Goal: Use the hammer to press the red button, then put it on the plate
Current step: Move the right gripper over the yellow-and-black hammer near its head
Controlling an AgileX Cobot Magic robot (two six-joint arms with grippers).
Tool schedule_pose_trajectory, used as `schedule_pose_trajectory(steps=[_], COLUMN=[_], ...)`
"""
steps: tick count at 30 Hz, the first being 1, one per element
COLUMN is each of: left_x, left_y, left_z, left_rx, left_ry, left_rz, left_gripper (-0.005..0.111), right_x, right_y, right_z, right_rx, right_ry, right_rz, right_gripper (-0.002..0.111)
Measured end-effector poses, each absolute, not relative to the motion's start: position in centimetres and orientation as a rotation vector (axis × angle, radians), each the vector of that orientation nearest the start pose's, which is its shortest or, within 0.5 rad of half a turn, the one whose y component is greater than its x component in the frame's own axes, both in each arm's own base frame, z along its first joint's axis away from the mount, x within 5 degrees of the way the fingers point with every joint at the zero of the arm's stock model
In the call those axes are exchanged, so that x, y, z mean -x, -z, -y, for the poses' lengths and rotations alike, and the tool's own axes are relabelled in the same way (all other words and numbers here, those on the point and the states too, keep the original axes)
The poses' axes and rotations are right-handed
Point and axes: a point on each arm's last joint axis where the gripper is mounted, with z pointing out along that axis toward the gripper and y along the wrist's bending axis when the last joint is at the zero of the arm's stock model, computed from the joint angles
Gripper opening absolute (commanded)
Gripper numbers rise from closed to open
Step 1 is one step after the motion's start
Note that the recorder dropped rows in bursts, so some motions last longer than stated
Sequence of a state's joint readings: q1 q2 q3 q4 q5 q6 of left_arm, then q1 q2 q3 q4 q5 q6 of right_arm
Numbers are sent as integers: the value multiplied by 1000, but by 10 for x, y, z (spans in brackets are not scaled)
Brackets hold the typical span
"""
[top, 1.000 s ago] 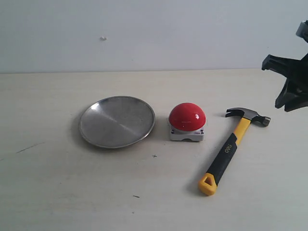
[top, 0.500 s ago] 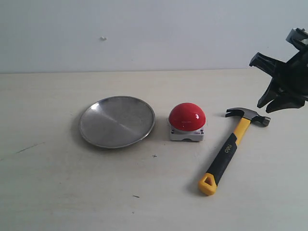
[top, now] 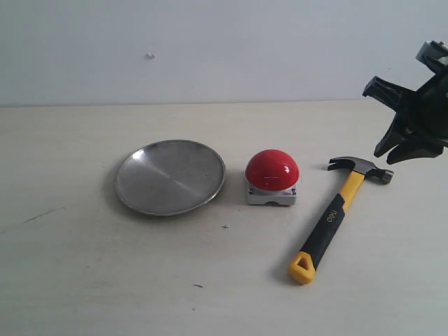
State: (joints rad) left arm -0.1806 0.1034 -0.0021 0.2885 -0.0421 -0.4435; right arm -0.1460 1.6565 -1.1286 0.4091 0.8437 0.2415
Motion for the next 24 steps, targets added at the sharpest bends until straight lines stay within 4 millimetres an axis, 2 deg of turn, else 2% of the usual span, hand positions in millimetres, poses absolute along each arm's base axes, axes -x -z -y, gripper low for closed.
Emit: schedule_pose_trajectory(steps=[8, 14, 24], left_x=[-64, -64, -64], left_y=[-211, -211, -211], left_z=[13, 13, 13], left_rx=[-29, -29, -29], left_ry=[275, 275, 275], left_rz=[-1551, -1551, -1551], left_gripper=[0, 0, 0], right_x=[-328, -335, -349], right_y=[-232, -236, -242], right_z=[21, 18, 26], right_rx=[-868, -957, -967], right_ry=[-515, -605, -570], right_rz=[-2683, -2583, -2385], right_gripper=[21, 21, 21])
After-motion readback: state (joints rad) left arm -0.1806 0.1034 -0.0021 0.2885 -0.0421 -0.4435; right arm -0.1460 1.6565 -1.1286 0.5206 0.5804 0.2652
